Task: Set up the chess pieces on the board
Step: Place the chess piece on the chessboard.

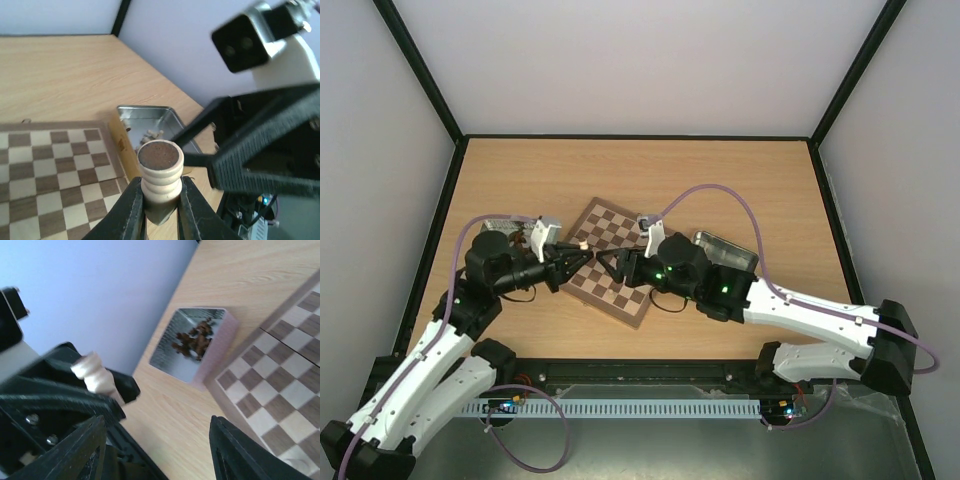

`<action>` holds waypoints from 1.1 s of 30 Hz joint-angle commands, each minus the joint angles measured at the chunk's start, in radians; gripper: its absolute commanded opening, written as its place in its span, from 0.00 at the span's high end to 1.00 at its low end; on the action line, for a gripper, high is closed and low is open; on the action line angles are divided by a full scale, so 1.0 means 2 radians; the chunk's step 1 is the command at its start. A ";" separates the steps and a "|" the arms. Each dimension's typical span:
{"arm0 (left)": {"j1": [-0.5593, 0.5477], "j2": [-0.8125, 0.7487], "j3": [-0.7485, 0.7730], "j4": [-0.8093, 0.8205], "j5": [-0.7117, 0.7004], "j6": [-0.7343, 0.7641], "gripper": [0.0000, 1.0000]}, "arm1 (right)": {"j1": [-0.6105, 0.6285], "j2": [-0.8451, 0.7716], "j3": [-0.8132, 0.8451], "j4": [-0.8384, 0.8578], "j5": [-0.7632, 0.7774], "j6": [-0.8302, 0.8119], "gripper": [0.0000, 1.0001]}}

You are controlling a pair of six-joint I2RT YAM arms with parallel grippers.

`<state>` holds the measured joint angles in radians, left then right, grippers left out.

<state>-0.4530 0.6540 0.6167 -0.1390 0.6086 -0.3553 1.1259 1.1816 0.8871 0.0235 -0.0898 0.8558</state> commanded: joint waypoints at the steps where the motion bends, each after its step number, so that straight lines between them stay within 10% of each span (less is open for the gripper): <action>1: 0.001 -0.019 -0.011 0.020 0.085 0.082 0.97 | -0.001 -0.018 0.004 0.029 -0.019 0.020 0.44; 15: 0.001 0.039 0.010 -0.043 0.144 0.146 0.96 | -0.001 -0.009 0.071 -0.087 -0.063 -0.043 0.49; 20: 0.000 0.046 0.006 -0.033 0.164 0.135 0.96 | 0.000 0.015 0.086 -0.123 -0.067 -0.056 0.66; 28: -0.001 0.061 0.015 -0.038 0.175 0.141 0.96 | 0.000 0.058 0.116 -0.124 -0.090 -0.062 0.59; 33: -0.001 0.055 0.017 -0.041 0.175 0.142 0.96 | 0.000 0.071 0.128 -0.137 -0.067 -0.061 0.81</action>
<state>-0.4511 0.7765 0.6167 -0.2245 0.9298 -0.0856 1.1244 1.3136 1.1061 -0.2077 -0.2417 0.7410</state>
